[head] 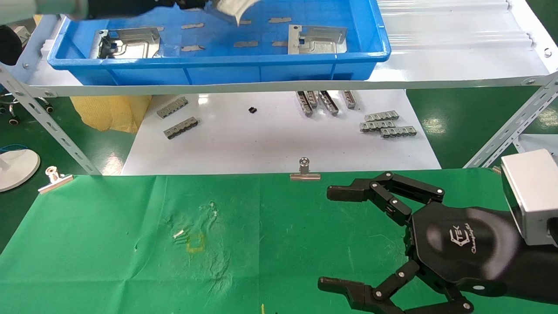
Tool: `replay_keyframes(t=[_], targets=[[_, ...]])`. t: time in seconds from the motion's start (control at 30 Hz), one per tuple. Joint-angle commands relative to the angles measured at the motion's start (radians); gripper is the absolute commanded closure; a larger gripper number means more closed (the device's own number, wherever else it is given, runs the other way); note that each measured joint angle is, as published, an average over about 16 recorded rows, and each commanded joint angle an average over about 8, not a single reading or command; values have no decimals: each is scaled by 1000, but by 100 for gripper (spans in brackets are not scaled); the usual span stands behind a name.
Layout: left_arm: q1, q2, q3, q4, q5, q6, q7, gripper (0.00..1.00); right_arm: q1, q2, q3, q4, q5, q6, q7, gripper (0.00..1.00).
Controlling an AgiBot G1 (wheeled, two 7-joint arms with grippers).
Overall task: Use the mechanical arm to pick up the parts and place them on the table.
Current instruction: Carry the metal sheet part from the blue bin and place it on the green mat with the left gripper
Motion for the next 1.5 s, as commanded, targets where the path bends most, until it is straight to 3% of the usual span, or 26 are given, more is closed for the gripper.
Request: replay_keyframes(t=[0.03,0.4,0.5,0.73,0.93,1.1,1.3,1.37,1.4,1.5], targets=[[-3,-19,-17,-10,-24,19,20,100,0,0,0,0,0,0,0,0],[55,-235,-82,-86,-140,495,270,100,0,0,0,0,0,0,0,0],[74,-296,-77,-110,-148,578,332,100,0,0,0,0,0,0,0,0],[164,-428,-17,-248,-170,609,458,100,0,0,0,0,0,0,0,0],[281,-509,83,-407,-221,609,553,100,0,0,-1,0,0,0,0,0],[367,-510,194,-473,-222,599,637,100,0,0,-1,0,0,0,0,0],[396,-447,289,-415,-173,581,734,100,0,0,-1,0,0,0,0,0],[398,-420,308,-379,-157,575,768,94,0,0,-1,0,1,0,0,0],[399,-407,315,-361,-150,572,784,86,0,0,-1,0,1,0,0,0],[401,-369,331,-308,-135,563,829,48,0,0,-1,0,1,0,0,0]])
